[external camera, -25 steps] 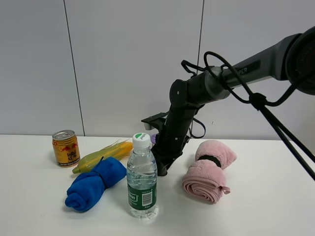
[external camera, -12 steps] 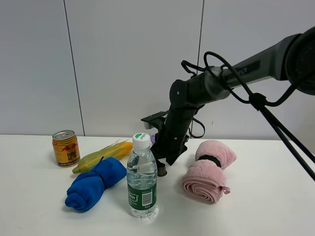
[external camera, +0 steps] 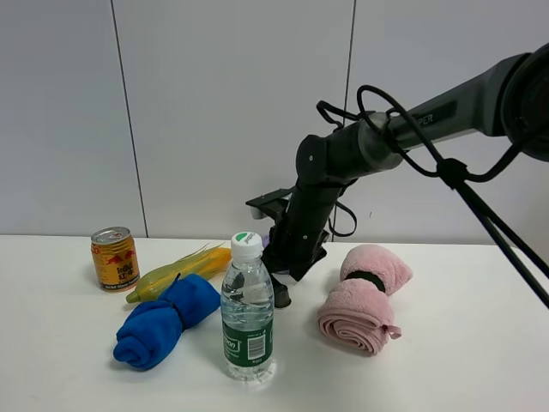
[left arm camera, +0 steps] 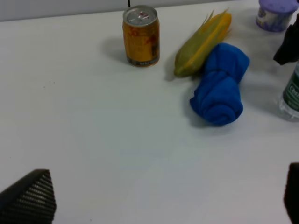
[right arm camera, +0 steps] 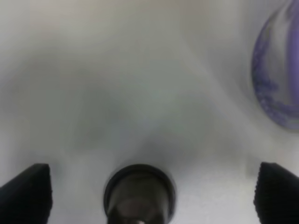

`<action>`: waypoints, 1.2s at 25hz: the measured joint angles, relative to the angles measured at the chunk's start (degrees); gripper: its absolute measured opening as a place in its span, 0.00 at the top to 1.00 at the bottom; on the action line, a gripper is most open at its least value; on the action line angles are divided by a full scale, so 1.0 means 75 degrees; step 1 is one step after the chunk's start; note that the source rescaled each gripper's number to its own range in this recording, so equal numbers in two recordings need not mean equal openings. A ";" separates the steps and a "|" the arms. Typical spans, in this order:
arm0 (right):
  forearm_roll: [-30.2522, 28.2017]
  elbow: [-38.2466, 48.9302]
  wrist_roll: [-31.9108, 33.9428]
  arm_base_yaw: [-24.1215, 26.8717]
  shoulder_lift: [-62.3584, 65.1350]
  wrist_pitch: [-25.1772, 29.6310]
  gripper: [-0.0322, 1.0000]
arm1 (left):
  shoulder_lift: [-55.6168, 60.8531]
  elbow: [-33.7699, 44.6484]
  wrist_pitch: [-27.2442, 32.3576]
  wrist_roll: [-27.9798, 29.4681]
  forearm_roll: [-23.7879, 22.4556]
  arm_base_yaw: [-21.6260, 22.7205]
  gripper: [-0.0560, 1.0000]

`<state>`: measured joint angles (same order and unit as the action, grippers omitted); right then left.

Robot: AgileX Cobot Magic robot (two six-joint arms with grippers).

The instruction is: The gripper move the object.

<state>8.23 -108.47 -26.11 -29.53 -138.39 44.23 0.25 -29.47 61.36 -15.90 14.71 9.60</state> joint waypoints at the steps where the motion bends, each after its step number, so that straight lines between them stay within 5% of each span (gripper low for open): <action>1: -0.0043 0.0000 0.0000 0.0000 0.0036 -0.0024 0.07 | 0.0000 0.0000 0.0000 0.0000 0.0000 0.0000 0.00; 14: -0.0403 0.0000 0.0400 0.0000 0.0336 0.0739 0.00 | 0.0000 0.0000 0.0000 0.0000 0.0000 0.0000 0.00; 30: -0.0411 0.0000 0.1219 0.0000 0.3643 0.1298 0.00 | 0.0000 0.0000 0.0000 0.0000 0.0000 0.0000 0.00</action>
<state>5.15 -108.47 -16.96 -29.53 -111.07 53.96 0.25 -29.47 61.36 -15.90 14.71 9.60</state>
